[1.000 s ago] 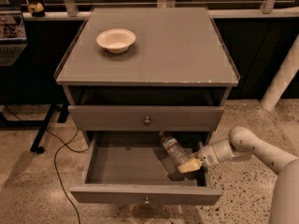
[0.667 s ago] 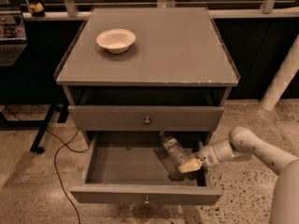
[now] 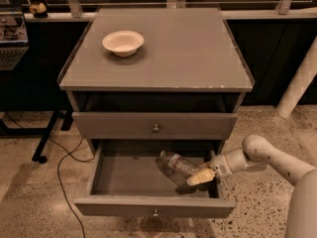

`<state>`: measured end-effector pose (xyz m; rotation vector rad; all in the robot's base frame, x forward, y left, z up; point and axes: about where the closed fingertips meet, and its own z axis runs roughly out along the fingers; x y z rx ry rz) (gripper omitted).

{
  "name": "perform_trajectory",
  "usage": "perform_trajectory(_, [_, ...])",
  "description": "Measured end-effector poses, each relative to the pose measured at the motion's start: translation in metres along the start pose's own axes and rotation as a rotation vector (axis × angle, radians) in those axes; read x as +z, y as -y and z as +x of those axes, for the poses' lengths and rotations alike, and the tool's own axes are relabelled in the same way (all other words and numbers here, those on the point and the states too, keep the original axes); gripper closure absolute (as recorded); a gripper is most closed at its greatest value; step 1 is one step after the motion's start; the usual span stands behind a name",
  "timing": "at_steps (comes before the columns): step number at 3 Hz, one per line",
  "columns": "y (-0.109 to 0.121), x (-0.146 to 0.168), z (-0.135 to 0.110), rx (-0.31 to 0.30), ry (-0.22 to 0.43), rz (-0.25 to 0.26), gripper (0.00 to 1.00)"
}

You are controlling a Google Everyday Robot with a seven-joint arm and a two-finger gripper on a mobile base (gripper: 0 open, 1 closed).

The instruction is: Place water bottle into middle drawer

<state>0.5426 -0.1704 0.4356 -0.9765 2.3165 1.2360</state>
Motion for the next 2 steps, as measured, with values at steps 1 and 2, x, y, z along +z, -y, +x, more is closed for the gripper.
perform_trajectory(1, [0.0, 0.0, 0.0, 0.0, 0.0, 0.0, 0.0])
perform_trajectory(2, [0.0, 0.0, 0.0, 0.0, 0.0, 0.0, 0.0])
